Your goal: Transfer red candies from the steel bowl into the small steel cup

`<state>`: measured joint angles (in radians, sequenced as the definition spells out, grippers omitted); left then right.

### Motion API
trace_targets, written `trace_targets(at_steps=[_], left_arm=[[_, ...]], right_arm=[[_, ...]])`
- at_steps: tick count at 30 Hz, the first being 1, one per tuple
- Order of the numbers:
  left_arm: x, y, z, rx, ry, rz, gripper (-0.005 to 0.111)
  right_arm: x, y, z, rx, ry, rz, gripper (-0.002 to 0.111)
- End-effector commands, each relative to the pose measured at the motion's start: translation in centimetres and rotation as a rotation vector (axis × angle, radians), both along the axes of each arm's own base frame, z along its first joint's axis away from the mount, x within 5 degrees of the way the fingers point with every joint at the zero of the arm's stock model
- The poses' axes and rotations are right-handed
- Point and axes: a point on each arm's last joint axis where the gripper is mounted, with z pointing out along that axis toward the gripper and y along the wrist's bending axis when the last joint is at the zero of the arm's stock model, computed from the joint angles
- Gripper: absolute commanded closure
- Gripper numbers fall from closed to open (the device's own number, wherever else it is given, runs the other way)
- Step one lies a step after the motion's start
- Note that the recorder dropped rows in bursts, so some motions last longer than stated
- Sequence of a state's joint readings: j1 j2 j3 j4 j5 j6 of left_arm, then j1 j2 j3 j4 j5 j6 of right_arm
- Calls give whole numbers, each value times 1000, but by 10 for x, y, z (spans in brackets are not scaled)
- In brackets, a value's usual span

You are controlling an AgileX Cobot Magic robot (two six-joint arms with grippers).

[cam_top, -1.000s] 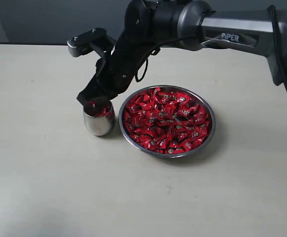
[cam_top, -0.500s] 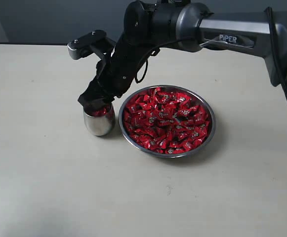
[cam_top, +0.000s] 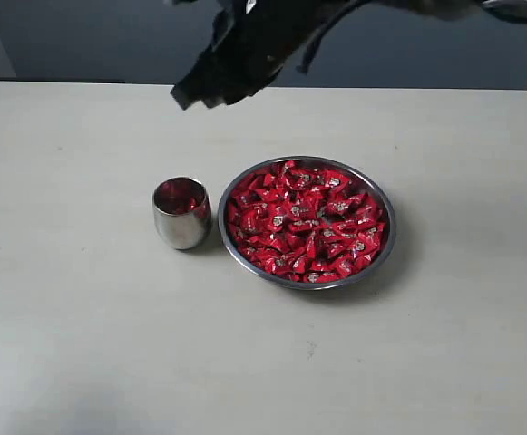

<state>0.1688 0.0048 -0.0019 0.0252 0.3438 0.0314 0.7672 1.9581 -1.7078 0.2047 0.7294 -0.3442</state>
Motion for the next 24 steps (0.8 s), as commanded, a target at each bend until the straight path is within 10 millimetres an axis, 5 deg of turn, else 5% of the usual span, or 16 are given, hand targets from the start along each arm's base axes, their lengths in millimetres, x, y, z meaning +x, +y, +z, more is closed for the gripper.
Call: trace_targets(at_steps=[1,4,11,19,24], left_arm=[[0,0,0,2,-12,2,106],[0,0,0,2,-12,2,106],[0,0,0,2,-12,2,106],[0,0,0,2,-12,2,106],[0,0,0,2,-12,2,106]], right_arm=[[7,-41,0,20,22,-116,85],[5,-72,-28,-40,115,-194,85],[-30,-99,-86,-73,244,-296,85],[-39,-102,-98,-70,330,-352,60],[-37,-101,-106,-71,355,-365,60]])
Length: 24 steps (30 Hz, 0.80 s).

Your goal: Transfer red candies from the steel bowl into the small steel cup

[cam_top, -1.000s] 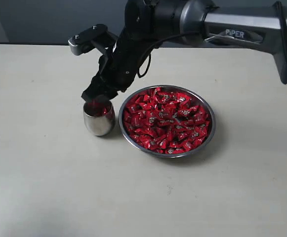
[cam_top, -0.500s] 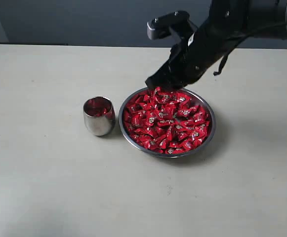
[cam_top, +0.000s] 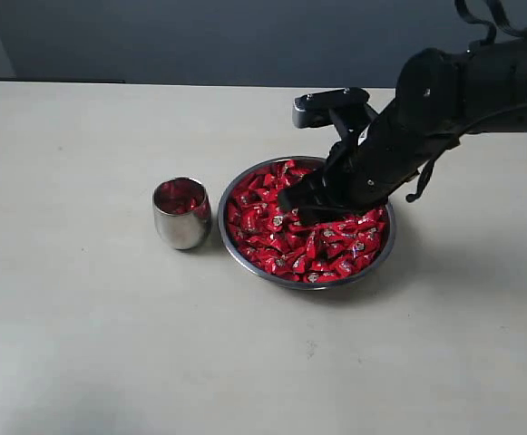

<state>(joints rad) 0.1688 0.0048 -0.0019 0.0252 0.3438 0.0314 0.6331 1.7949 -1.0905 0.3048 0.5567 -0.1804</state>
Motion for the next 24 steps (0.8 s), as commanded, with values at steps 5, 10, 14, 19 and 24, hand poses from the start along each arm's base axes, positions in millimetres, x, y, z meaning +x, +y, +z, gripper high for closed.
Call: trace_targets(at_steps=[5,10,14,19,24], left_arm=[[0,0,0,2,-12,2,106],[0,0,0,2,-12,2,106],[0,0,0,2,-12,2,106],[0,0,0,2,-12,2,106],[0,0,0,2,-12,2,106]], right_arm=[[5,2,-19,-10,31,-24,60],[6,3,-31,-21,50,-31,60],[7,4,-38,-30,60,-33,60],[9,4,-40,-29,53,-36,60],[9,5,-42,-25,55,-41,60]])
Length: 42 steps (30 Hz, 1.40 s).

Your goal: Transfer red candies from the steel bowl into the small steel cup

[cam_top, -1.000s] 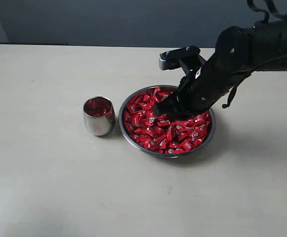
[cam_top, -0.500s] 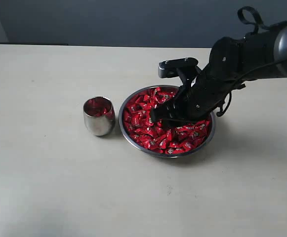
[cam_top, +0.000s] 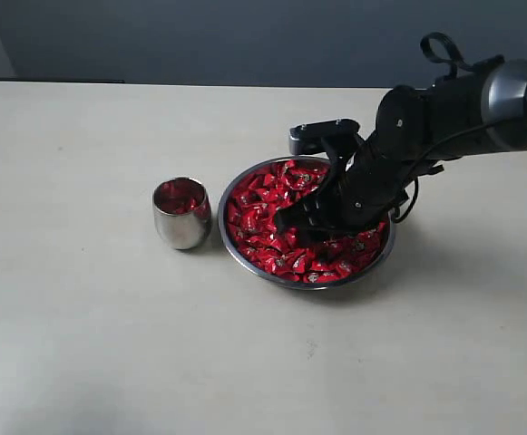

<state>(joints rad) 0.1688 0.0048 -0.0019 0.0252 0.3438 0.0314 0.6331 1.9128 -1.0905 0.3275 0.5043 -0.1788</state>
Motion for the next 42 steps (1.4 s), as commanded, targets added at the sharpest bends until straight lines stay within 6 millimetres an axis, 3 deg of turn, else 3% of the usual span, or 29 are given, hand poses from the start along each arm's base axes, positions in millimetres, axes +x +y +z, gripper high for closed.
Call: trace_targets(at_steps=[1,12,25,29,42], left_arm=[[0,0,0,2,-12,2,106],[0,0,0,2,-12,2,106],[0,0,0,2,-12,2,106],[0,0,0,2,-12,2,106],[0,0,0,2,-12,2,106]], right_arm=[[2,0,-2,8,-2,-15,60],[2,0,-9,1,14,-19,60],[2,0,-10,-1,12,-14,108],[2,0,-9,1,9,-15,109],[0,-3,40,66,-118,5,109]])
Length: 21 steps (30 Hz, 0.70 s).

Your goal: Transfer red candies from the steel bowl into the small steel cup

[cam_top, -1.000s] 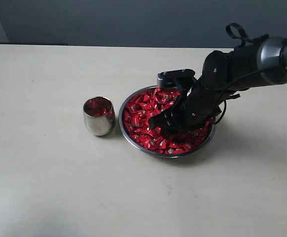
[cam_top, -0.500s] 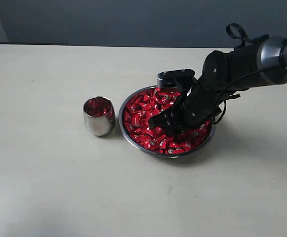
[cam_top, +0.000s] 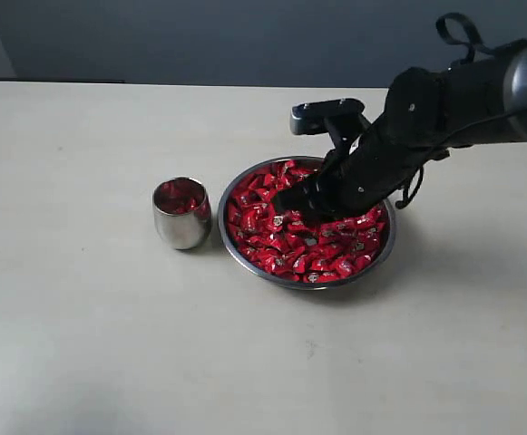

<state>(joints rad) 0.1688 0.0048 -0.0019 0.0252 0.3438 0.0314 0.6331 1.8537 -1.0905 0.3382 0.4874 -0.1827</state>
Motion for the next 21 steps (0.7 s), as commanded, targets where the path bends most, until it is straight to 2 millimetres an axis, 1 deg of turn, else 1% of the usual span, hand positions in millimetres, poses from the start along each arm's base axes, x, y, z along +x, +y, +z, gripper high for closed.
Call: trace_targets(at_steps=[1,5,12,14,16,21], left_arm=[[0,0,0,2,-12,2,106],[0,0,0,2,-12,2,106],[0,0,0,2,-12,2,106],[0,0,0,2,-12,2,106],[0,0,0,2,-12,2,106],[0,0,0,2,-12,2,106]], right_arm=[[1,-3,22,24,-69,12,109],[4,0,37,48,-99,16,109],[18,13,72,104,-149,29,109],[19,14,75,95,-140,42,109],[19,14,72,76,-118,53,109],[20,14,51,16,-24,31,109]])
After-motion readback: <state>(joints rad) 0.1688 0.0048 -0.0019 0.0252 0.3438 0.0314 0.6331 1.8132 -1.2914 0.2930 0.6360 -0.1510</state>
